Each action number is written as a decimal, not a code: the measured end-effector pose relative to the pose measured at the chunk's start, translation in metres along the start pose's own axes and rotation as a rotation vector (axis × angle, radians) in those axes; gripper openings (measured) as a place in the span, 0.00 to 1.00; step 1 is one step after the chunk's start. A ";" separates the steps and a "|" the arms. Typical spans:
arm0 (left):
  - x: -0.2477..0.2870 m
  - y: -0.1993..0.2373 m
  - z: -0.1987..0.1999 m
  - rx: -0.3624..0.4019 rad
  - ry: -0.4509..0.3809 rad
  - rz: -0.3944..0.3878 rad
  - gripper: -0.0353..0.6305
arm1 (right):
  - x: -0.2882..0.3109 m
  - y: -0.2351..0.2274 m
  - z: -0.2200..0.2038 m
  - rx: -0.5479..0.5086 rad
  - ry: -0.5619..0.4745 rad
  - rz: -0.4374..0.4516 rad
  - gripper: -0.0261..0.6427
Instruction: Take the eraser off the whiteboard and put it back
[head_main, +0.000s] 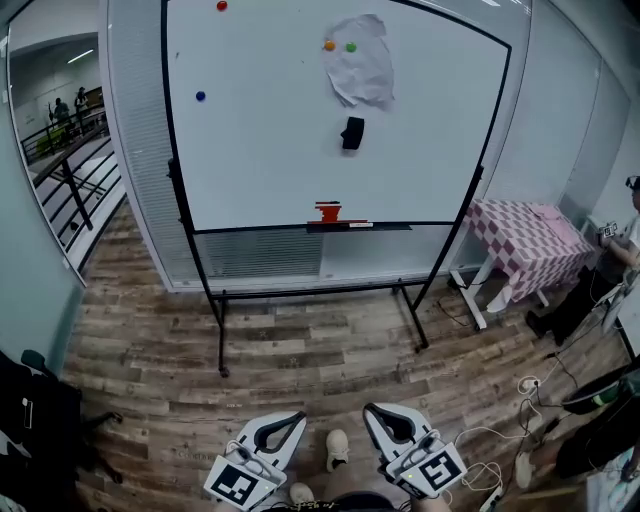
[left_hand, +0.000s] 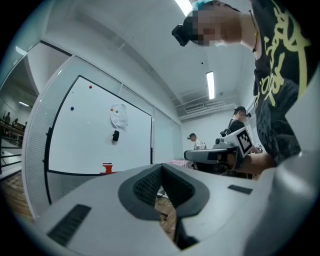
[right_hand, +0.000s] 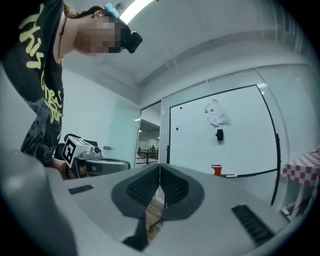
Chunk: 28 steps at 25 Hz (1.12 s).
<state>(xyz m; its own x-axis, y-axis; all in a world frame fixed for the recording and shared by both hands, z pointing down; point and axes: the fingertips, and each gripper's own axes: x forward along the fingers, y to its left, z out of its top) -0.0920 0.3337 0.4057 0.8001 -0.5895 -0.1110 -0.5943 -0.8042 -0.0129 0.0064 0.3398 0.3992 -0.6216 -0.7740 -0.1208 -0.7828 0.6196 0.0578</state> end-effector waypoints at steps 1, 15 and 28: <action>0.002 0.003 0.000 0.000 0.003 0.004 0.06 | 0.002 -0.003 -0.003 0.004 0.014 -0.006 0.05; 0.048 0.044 -0.005 -0.006 0.021 0.026 0.06 | 0.052 -0.052 -0.003 -0.067 -0.010 0.047 0.05; 0.123 0.117 -0.007 0.036 0.034 0.059 0.06 | 0.124 -0.131 -0.016 -0.056 0.031 0.088 0.05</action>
<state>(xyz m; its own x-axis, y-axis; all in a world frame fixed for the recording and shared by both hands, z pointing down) -0.0621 0.1666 0.3971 0.7654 -0.6386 -0.0791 -0.6427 -0.7650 -0.0428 0.0316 0.1608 0.3929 -0.6879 -0.7211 -0.0821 -0.7250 0.6778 0.1220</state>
